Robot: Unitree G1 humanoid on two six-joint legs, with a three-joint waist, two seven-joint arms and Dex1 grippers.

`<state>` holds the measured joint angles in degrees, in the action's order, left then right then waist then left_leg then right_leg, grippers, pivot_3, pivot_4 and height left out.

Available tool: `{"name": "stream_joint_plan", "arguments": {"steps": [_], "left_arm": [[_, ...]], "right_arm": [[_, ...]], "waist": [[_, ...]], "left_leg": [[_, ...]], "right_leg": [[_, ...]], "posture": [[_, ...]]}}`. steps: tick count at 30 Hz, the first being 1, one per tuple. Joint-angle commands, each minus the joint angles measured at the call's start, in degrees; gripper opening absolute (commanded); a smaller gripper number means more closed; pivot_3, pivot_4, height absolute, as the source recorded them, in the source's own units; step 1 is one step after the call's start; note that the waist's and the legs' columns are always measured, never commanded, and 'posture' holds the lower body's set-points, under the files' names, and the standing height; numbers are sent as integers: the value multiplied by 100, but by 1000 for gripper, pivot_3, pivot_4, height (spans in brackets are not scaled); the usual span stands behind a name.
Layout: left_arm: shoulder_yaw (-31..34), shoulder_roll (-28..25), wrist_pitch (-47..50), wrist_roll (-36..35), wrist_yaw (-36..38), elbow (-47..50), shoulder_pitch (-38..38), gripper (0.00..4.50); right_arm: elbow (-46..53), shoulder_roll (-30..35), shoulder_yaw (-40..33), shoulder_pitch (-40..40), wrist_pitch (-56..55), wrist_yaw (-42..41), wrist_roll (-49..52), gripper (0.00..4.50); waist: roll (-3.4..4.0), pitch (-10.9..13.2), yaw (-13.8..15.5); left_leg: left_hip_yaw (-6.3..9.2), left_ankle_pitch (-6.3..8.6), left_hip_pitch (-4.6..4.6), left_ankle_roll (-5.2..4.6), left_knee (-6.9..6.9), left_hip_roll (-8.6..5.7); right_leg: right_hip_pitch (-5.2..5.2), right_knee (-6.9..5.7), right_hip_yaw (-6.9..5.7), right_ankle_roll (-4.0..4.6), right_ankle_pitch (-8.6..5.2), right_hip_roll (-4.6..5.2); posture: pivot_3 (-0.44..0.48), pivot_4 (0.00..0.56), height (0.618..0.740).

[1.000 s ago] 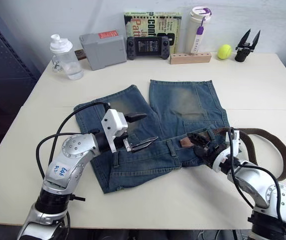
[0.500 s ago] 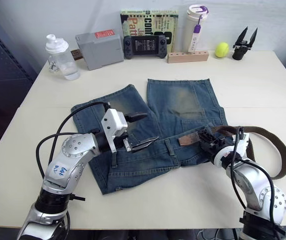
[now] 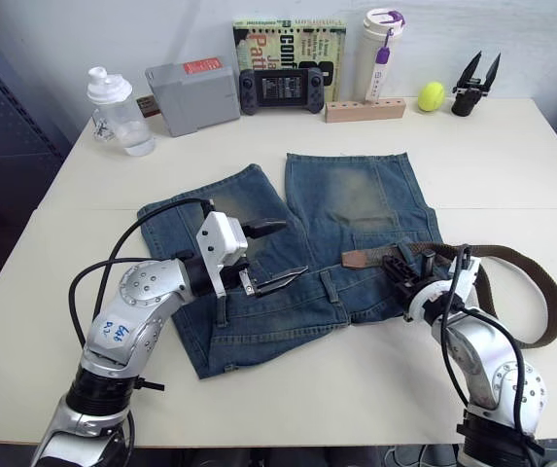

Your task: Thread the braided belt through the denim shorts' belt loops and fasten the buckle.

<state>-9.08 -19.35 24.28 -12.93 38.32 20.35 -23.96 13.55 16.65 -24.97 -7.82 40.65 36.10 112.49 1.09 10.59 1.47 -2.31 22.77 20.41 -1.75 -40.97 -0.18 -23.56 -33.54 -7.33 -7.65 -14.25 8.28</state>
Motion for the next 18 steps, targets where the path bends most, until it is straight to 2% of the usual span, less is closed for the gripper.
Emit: {"name": "stream_joint_plan", "arguments": {"steps": [1, 7, 8, 10, 16, 18], "left_arm": [[11, -54, -97, -53, -3, 252, -14, 4500], [-13, -61, -111, -64, -3, 240, -22, 4500], [-16, -58, -112, -67, -6, 234, -28, 4500], [-14, -56, -116, -68, -5, 213, -40, 4500], [13, -77, -134, -71, 13, 158, -72, 4500], [27, -82, -138, -74, 13, 149, -77, 4500]], "right_arm": [[347, -280, -45, 85, -65, 145, 51, 84], [550, -548, -2, 117, -299, 362, 51, 84], [572, -606, -8, 102, -385, 386, 51, 682], [598, -731, 4, 55, -579, 409, 51, 1348], [613, -928, 100, 6, -894, 570, 51, 4361], [604, -890, 149, 23, -982, 571, 50, 4469]], "waist": [[0, 0, -2], [3, 0, -1], [3, 0, -2], [4, 0, -9], [5, 0, -9], [5, 0, -10]], "left_leg": [[0, 0, 0, 0, 0, 0], [4, 0, 0, 0, 1, 0], [4, 0, 0, 0, 2, 0], [5, 0, 0, 0, 3, -1], [7, 0, -1, 0, 3, -2], [7, 0, -2, 0, 3, -2]], "right_leg": [[0, 0, 0, 0, 0, 0], [-3, -1, 7, 0, 0, 1], [-4, -1, 6, 0, 0, 0], [-6, -2, 6, 0, 0, -1], [-9, -4, 12, 0, 0, -2], [-9, -4, 12, 0, 0, -2]], "posture": [[0, 150, 726], [0, 150, 726], [0, 150, 726], [0, 150, 726], [0, 150, 726], [0, 150, 726]]}}
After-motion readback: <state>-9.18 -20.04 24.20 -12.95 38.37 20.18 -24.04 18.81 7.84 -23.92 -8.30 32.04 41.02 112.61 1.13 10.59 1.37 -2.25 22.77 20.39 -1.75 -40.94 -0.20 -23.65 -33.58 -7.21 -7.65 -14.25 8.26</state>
